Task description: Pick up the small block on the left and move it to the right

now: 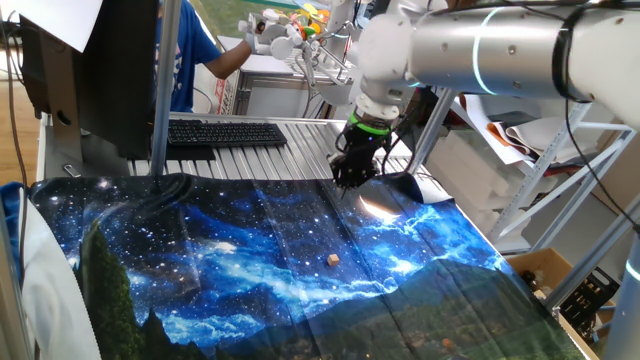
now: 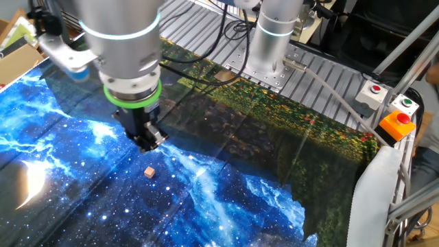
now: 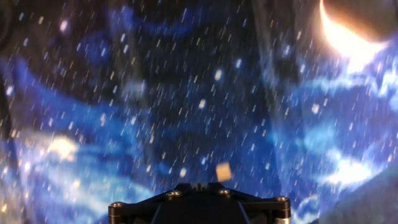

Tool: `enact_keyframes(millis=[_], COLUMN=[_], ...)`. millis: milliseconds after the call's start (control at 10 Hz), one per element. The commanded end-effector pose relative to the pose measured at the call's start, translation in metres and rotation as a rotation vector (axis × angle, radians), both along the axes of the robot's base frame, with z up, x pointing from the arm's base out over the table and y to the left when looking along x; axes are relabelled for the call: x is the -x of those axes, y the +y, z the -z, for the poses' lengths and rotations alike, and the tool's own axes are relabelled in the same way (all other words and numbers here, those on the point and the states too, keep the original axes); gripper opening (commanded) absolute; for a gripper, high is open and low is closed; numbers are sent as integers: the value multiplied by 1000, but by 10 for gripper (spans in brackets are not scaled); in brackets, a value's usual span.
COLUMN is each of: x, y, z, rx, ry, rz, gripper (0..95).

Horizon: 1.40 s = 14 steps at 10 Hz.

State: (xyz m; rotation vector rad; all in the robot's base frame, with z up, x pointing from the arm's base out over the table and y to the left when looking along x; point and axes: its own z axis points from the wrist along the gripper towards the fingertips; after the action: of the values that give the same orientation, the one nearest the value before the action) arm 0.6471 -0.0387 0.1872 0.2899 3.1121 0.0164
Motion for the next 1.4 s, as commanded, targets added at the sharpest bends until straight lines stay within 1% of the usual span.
enact_keyframes(millis=[100, 300, 500, 700, 1000, 1100, 1200, 1400], x=[-1, 1, 2, 7, 14, 18, 20, 21], y=[1, 1, 0, -3, -6, -7, -7, -7], z=[1, 4, 4, 5, 11, 14, 15, 16], rx=[0, -3, -11, -11, -13, -12, -19, -24], ry=[10, 9, 11, 11, 7, 4, -6, -12], rz=[-7, -21, -35, -52, -57, -59, -67, -78], gripper=[0, 0, 0, 0, 0, 0, 0, 0])
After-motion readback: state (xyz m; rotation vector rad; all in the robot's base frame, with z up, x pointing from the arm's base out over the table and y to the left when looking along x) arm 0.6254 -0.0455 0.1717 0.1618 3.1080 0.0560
